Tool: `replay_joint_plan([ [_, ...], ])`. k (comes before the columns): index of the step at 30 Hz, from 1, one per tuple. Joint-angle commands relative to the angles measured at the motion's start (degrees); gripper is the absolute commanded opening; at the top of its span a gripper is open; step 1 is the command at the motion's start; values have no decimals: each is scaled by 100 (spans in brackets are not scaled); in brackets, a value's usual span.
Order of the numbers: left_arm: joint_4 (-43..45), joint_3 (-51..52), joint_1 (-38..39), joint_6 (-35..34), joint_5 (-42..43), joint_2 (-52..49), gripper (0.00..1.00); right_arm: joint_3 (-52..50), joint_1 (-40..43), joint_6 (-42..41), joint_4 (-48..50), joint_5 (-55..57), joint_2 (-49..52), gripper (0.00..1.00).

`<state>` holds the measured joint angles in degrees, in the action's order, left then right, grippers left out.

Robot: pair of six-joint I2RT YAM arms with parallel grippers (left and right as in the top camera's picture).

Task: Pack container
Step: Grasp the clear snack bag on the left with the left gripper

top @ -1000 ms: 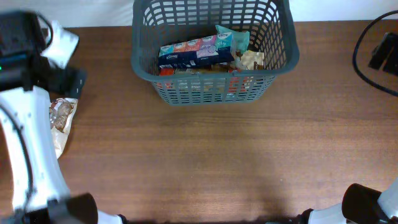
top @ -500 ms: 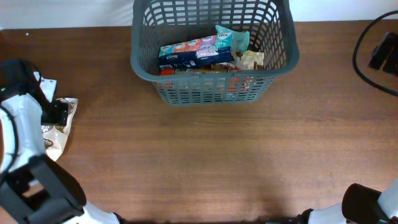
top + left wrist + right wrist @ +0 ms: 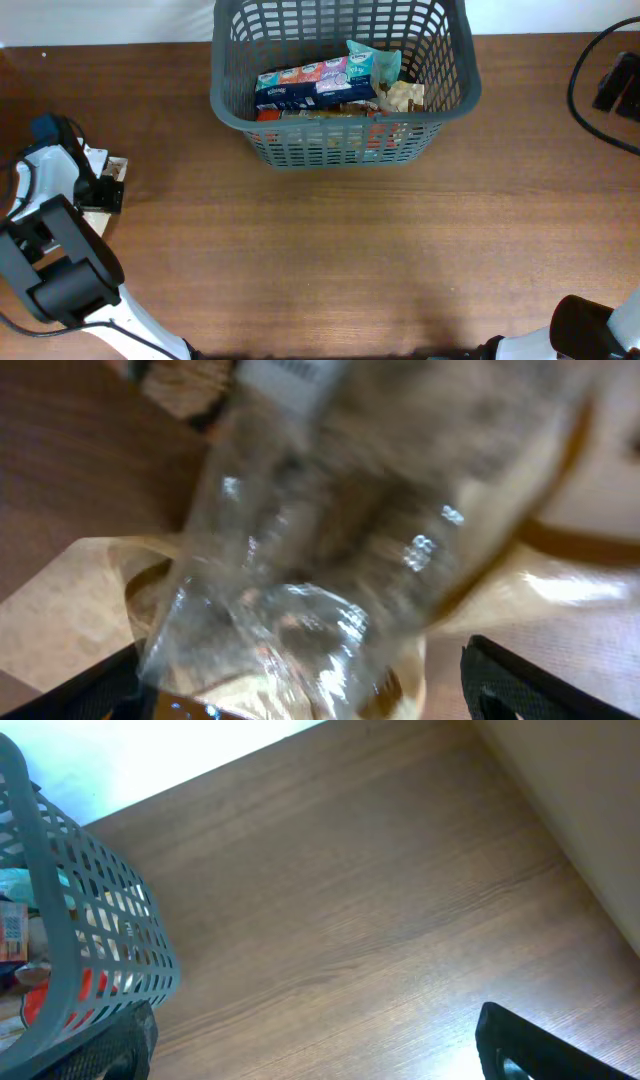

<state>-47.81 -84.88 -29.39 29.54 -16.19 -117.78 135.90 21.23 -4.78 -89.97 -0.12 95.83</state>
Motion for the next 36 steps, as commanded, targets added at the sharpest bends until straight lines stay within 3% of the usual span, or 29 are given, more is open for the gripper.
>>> replay_joint_plan([
  [1, 177, 42, -2, 166, 7, -186, 77, -2, 17, -42, 15, -13, 11, 99],
  [3, 225, 42, -2, 184, 9, -254, 59, -2, 17, -42, 15, -13, 11, 99],
  [4, 232, 42, -2, 181, 33, -367, 39, -2, 17, -42, 15, -13, 11, 99],
  [6, 227, 44, -2, 181, 50, -481, 37, -2, 17, -42, 15, -13, 11, 99],
  [14, 188, 42, 0, 177, 101, -741, 40, -2, 17, -42, 15, -13, 11, 99],
  [16, 192, 42, 13, 177, 96, -734, 48, -2, 17, -42, 15, -13, 11, 99],
  [18, 195, 42, 33, 179, 122, -734, 68, -4, 17, -42, 15, -13, 11, 99],
  [20, 221, 39, 48, 181, 201, -734, 83, -4, 17, -42, 15, -13, 11, 99],
  [21, 227, 39, 59, 184, 203, -734, 86, -2, 17, -42, 15, -13, 11, 99],
  [26, 319, 35, 197, 1071, 334, -734, 86, -2, 17, -42, 15, -13, 11, 99],
  [36, 752, 37, 446, 1534, 332, -737, 82, -2, 17, -42, 15, -13, 11, 99],
])
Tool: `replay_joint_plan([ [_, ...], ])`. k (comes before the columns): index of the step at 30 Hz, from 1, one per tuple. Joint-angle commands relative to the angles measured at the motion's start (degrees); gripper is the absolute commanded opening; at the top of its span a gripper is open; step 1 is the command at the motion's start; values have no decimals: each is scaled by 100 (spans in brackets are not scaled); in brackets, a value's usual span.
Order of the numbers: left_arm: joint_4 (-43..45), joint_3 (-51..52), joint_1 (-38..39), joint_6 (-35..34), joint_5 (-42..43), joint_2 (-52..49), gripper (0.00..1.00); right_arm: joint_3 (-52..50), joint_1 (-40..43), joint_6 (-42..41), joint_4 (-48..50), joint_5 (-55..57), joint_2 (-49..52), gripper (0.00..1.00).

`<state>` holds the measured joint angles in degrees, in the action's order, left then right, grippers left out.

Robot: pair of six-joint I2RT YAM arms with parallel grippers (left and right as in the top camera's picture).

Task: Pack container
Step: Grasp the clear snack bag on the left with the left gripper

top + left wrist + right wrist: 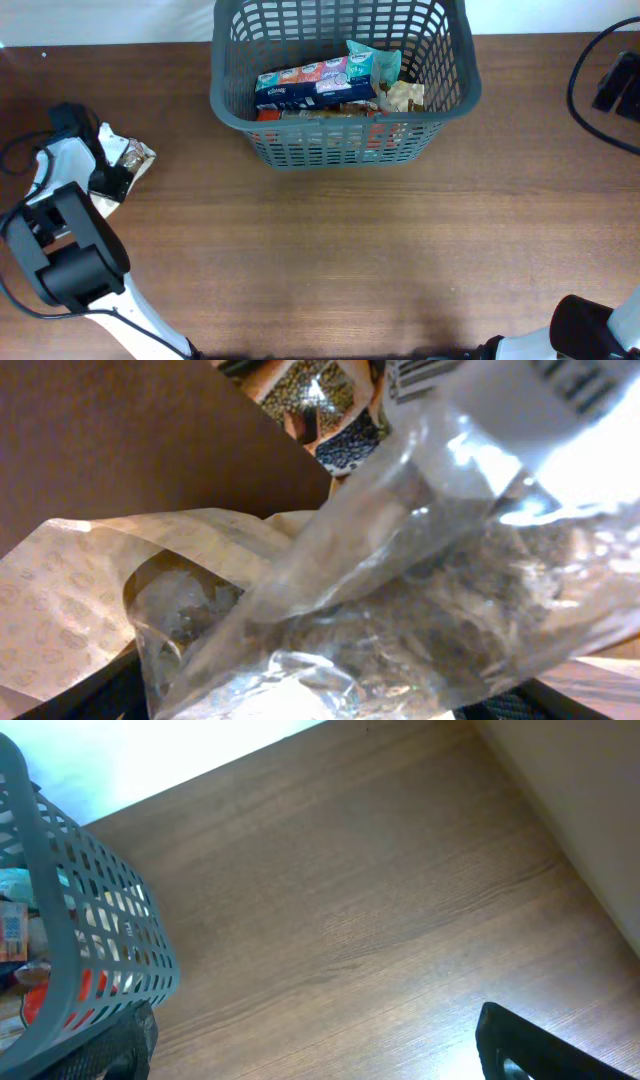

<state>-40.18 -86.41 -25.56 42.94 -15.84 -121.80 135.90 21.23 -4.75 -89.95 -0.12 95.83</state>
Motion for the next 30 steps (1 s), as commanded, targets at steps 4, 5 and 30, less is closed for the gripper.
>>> replay_joint_plan([
  [4, -11, 188, 66, 199, 297, -334, 72, -2, 17, -44, 13, -13, 11, 99],
  [5, -11, 188, 66, 201, 297, -332, 71, -2, 17, -44, 13, -13, 11, 99],
  [30, -680, 184, 66, 2575, 929, 1220, 93, -2, 17, -44, 13, -13, 11, 99],
])
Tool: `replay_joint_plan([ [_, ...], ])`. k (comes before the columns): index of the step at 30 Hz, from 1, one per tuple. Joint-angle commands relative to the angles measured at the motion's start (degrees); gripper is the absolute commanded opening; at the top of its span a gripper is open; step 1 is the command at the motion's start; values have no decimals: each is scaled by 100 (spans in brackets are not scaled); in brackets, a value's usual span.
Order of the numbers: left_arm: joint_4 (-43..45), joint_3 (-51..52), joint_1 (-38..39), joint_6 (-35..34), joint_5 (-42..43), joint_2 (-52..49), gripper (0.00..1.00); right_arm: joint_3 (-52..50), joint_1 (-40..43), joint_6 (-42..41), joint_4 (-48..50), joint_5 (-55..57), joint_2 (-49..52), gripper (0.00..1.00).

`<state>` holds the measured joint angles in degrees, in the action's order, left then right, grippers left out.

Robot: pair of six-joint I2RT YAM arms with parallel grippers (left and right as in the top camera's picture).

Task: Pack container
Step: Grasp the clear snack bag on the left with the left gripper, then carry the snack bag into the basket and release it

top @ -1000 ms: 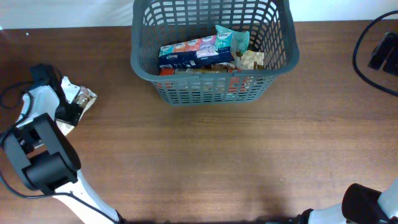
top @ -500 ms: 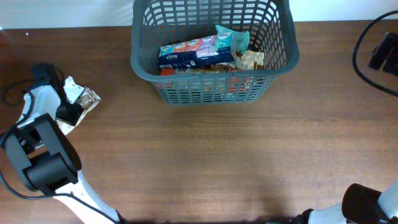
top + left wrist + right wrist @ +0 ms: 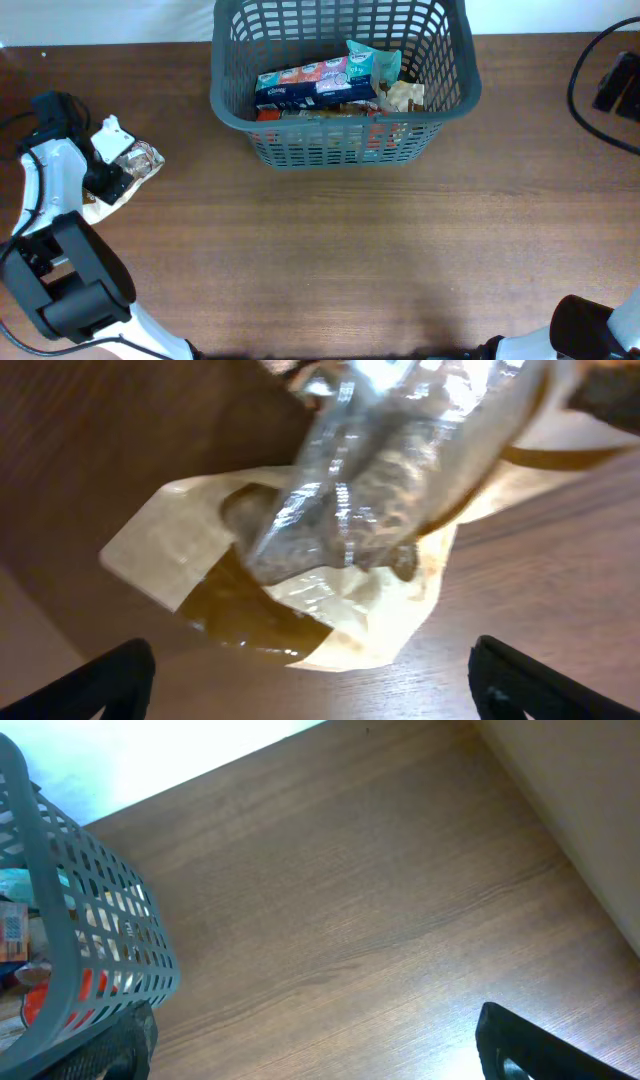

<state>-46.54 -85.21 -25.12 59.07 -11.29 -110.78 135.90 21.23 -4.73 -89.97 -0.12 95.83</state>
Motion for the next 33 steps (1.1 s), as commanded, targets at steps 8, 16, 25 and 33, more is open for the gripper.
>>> replay_joint_plan([
  [8, 813, 63, 24, 1539, 704, -352, 95, -2, 17, -46, 15, -13, 11, 99],
  [16, 925, 63, 151, 1534, 737, -1003, 95, -2, 17, -46, 15, -13, 11, 99],
  [25, 824, 66, 162, 1296, 809, -1497, 76, -4, 17, -46, 15, -13, 11, 99],
  [33, 981, -446, 315, -1187, 852, -1462, 2, -2, 17, -46, 15, -13, 11, 99],
])
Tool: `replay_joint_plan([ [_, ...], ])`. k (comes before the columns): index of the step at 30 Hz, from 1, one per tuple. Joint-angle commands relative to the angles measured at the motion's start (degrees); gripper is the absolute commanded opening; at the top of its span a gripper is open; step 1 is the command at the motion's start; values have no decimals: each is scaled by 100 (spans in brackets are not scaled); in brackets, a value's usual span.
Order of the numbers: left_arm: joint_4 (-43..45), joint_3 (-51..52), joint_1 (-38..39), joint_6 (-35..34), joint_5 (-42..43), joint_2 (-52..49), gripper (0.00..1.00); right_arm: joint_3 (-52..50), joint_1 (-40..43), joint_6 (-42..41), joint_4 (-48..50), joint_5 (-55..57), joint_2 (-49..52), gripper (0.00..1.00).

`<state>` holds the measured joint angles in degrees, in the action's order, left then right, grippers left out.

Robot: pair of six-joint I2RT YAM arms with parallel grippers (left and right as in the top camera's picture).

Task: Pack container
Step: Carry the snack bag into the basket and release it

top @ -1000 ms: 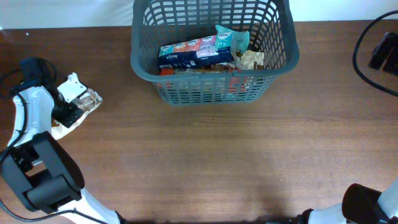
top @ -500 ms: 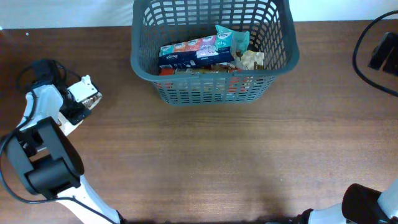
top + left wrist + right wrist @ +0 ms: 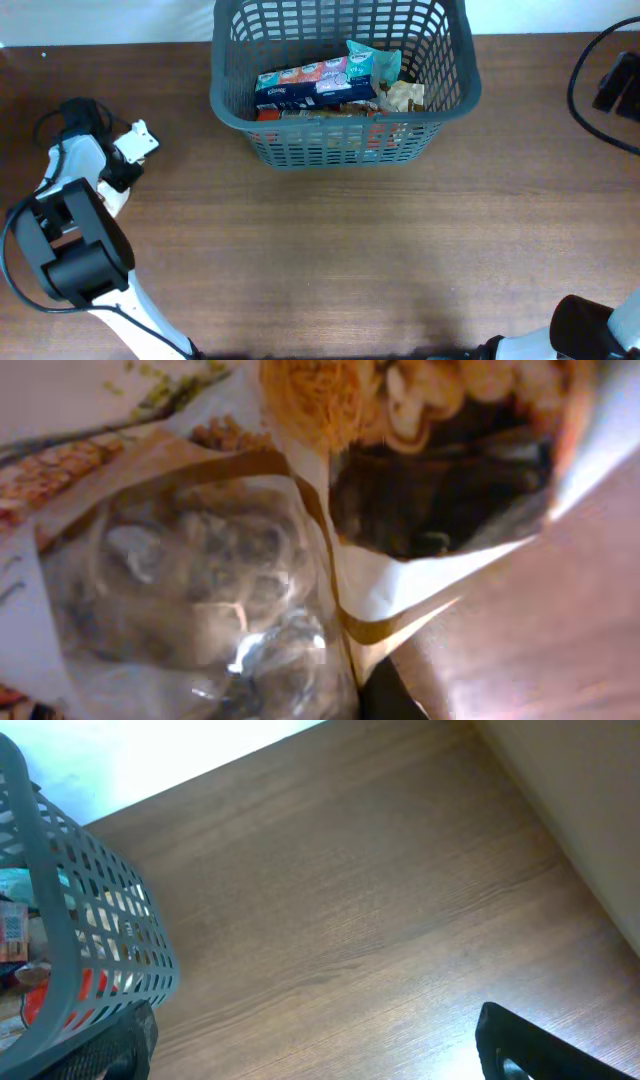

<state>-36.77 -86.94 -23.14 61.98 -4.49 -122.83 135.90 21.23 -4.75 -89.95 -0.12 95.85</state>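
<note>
A grey plastic basket (image 3: 345,85) stands at the back middle of the table, and its mesh wall (image 3: 70,920) shows at the left of the right wrist view. Inside lie a blue tissue pack (image 3: 300,82), a teal packet (image 3: 365,62) and other snacks. My left gripper (image 3: 122,165) is at the far left, shut on a snack packet (image 3: 140,142) of clear film and tan paper with a white label. That packet (image 3: 200,580) fills the left wrist view, and only one dark fingertip (image 3: 385,695) shows. My right gripper (image 3: 315,1050) hangs open over bare wood.
Black cables and a dark device (image 3: 618,85) lie at the table's back right corner. The left arm's links (image 3: 65,250) stand along the left edge. Part of the right arm (image 3: 590,330) shows at the front right. Brown table (image 3: 350,250) stretches in front of the basket.
The left gripper has shifted a little to the right and back with the packet, which has turned so that less of it shows from above. The right arm has not moved.
At first my left gripper was down at the left edge with the packet lying under it. Then it held the packet off the table, farther back and slightly right. The packet has stayed in its grip since, turning between moments. The right gripper stayed open and still.
</note>
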Motion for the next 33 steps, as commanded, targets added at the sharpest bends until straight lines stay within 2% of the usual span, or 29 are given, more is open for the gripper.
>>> replay_joint_plan([
  [1, -31, -525, 175, -2208, 175, -192, 2, -4, 17, -44, 13, -13, 9, 99],
  [2, -118, -828, 249, -2907, 177, -94, 2, -4, 17, -44, 13, -13, 9, 99],
  [5, -566, -1589, 494, -3648, 177, 153, 2, -2, 17, -44, 13, -13, 9, 99],
  [8, -1434, -2833, 994, -3727, 173, 520, 2, -2, 17, -44, 13, -13, 9, 99],
  [11, -1797, -3939, 1591, -3622, 175, 933, 2, -2, 17, -44, 13, -13, 9, 99],
  [13, -1799, -4350, 1939, -3143, 173, 1132, 2, -2, 17, -44, 13, -13, 9, 99],
  [18, -1794, -5021, 2999, -1408, 173, 1488, 2, -2, 17, -44, 13, -13, 9, 99],
  [20, -1799, -5047, 3370, -1115, 179, 1486, 2, -2, 17, -44, 13, -13, 9, 99],
  [24, -1862, -4859, 3993, -1062, 186, 1353, 2, -4, 17, -44, 13, -13, 9, 99],
  [28, -1910, -4800, 4599, -863, 175, 710, 2, -4, 17, -44, 13, -13, 9, 99],
  [33, -1926, -4800, 4835, -826, 177, -79, 2, -4, 17, -44, 13, -13, 9, 99],
])
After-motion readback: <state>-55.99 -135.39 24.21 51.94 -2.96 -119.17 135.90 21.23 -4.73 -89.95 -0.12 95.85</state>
